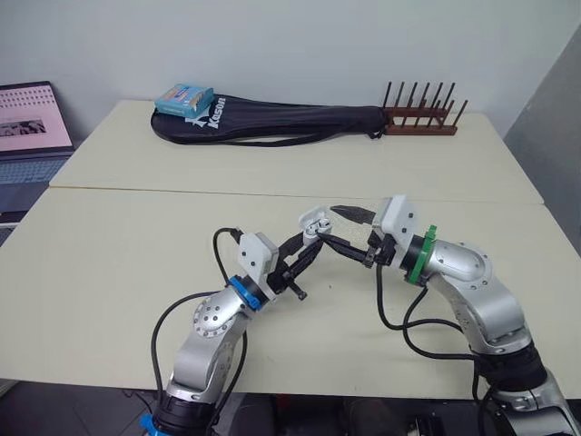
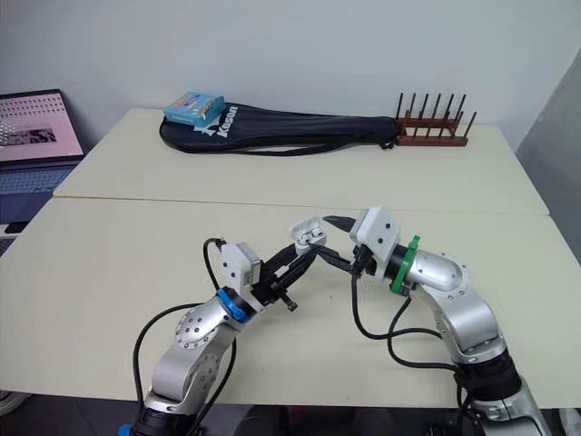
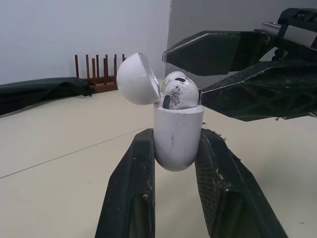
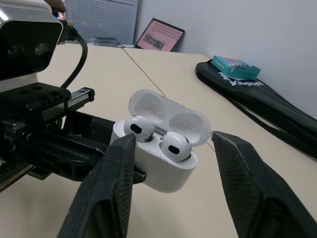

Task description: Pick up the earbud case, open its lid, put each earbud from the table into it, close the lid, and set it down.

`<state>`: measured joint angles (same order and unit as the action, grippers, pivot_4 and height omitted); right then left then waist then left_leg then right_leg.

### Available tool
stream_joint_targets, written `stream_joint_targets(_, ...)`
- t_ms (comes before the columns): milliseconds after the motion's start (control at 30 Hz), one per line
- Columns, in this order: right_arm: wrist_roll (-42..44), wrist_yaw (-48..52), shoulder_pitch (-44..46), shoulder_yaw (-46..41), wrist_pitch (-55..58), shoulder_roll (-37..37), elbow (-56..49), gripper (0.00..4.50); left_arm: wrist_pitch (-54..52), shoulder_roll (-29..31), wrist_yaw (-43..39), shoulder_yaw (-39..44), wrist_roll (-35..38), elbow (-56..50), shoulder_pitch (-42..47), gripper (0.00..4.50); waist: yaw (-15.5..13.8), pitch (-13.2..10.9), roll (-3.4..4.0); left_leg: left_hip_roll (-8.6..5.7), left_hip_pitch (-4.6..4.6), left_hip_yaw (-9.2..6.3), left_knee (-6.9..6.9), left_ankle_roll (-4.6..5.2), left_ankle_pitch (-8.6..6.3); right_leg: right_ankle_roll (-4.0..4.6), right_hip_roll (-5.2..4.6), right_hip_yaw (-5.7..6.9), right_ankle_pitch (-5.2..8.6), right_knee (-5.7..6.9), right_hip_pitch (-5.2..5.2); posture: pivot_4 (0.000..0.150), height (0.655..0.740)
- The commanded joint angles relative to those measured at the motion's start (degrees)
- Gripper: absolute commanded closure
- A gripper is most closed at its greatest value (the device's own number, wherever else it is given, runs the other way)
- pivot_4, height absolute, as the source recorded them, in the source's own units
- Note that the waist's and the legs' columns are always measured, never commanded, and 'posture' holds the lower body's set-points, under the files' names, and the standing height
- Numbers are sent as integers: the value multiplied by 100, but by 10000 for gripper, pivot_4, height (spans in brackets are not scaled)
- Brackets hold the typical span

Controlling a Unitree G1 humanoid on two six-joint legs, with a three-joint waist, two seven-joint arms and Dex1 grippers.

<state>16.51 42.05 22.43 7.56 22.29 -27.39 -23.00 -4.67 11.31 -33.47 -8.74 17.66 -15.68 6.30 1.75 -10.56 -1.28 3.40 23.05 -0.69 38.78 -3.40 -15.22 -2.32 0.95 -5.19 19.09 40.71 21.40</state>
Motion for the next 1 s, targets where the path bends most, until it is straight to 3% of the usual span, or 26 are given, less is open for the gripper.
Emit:
stream_joint_targets(33, 346, 91, -12, -633, 303, -400, -356, 20572, 69, -39, -82, 10, 156, -180, 113, 37504, 0, 0, 0, -1, 0, 0, 0, 0, 0, 0, -1, -1, 0, 0, 0, 1500, 7087)
stream_joint_targets(100, 439, 144, -16, -875, 422, -649, -356, 20572, 0, -46, -162, 35, 254, -90, 183, 37504, 0, 0, 0, -1, 0, 2, 0, 0, 0, 0, -1, -2, 0, 0, 0, 1500, 7087)
stream_joint_targets(200, 428, 498, -104, -1325, 579, -1449, -74, 20572, -718, 200, -994, -160, 948, -23, 348, 37504, -5, -1, 1, -2, 0, 2, -1, 0, 0, 0, 0, -1, 0, -2, 1, 1500, 7087)
stream_joint_targets(367, 316, 1129, -246, -1139, 548, -2266, 201, 20572, -1663, 560, -2004, -432, 1715, -20, 658, 37504, 27, -2, 1, -1, -1, 8, -7, 1, -1, 0, 1, -5, 1, -14, 1, 1500, 7087)
stream_joint_targets(467, 750, 1642, 69, -982, 1023, -2442, 189, 26339, -2175, 761, -2601, -608, 2014, 48, 944, 37504, 50, -7, 7, 2, -2, 9, -8, 1, -1, 0, 7, -10, 1, -12, 3, 1500, 7087)
stream_joint_targets(633, 1167, 2212, 378, -674, 1456, -2564, 75, 44422, -2364, 839, -2952, -697, 2037, 188, 1146, 37504, 53, -9, 8, 2, -2, 4, -7, 1, -1, 0, 7, -5, 1, -19, -2, 1500, 7087)
stream_joint_targets(1000, 2018, 2792, 437, -604, 2171, -2866, -509, 45000, -2305, 749, -2881, -634, 1904, 271, 1115, 37504, 8, -9, 7, 1, 27, -16, -7, 1, -1, 0, 1, 18, 0, -45, 3, 1500, 7087)
